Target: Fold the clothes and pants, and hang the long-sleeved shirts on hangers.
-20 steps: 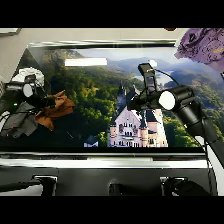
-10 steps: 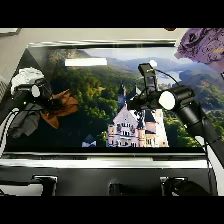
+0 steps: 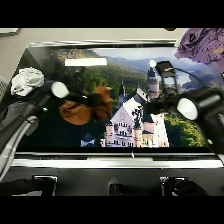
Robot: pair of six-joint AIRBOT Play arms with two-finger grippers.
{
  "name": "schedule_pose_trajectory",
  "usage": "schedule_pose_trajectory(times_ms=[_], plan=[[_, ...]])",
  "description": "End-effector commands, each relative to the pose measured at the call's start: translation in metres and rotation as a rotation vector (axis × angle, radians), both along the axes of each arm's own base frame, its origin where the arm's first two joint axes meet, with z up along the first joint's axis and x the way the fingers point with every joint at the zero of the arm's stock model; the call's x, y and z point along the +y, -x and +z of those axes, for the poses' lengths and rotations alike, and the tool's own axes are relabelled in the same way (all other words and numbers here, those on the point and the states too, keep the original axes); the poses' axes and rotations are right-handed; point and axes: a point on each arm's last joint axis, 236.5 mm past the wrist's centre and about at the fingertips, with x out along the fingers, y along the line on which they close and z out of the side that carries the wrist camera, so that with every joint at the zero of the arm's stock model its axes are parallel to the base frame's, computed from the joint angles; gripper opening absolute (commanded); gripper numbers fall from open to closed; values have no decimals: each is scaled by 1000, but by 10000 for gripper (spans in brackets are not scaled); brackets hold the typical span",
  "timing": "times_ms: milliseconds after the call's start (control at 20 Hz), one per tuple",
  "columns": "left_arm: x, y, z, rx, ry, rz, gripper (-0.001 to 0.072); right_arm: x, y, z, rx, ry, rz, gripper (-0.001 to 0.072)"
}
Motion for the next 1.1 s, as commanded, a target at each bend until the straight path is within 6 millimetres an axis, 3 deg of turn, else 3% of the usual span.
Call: schedule_pose_trajectory(times_ms=[0, 150, 250, 300, 350, 400, 450, 500, 600, 750, 800, 900, 1050], plan=[[-103, 46, 15, -18, 167, -82, 19, -62, 28, 25, -21, 165, -113, 86], [-152, 64, -12, -35, 195, -116, 20, -69, 38, 42, -67, 143, -139, 86], [-154, 72, -35, 49, 175, -85, 56, -66, 33, 46, -97, 84, -195, 86], [-148, 68, -33, 76, 177, -56, 179, -63, 30, 44, -103, 55, -221, 94], [-138, 61, -25, 74, 181, -40, 346, -62, 28, 41, -101, 29, -263, 195], [-123, 49, -12, 48, 181, -32, 519, -62, 25, 34, -87, -7, -332, 313], [-103, 36, 4, 11, 175, -26, 618, -60, 22, 27, -67, -32, -387, 354], [-81, 24, 19, -26, 164, -18, 616, -57, 17, 21, -55, -43, -412, 358], [-30, 3, 50, -87, 134, 28, 616, -65, 3, 17, -44, -83, -493, 450], [38, -15, 87, -147, 113, 102, 615, -107, -27, 19, -18, -351, -702, 448], [55, -21, 95, -159, 115, 136, 614, -121, -38, 14, 17, -479, -747, 447], [82, -34, 104, -180, 118, 199, 614, -129, -58, -5, 127, -697, -713, 448], [106, -46, 101, -178, 111, 254, 613, -128, -82, -45, 225, -781, -626, 438]])
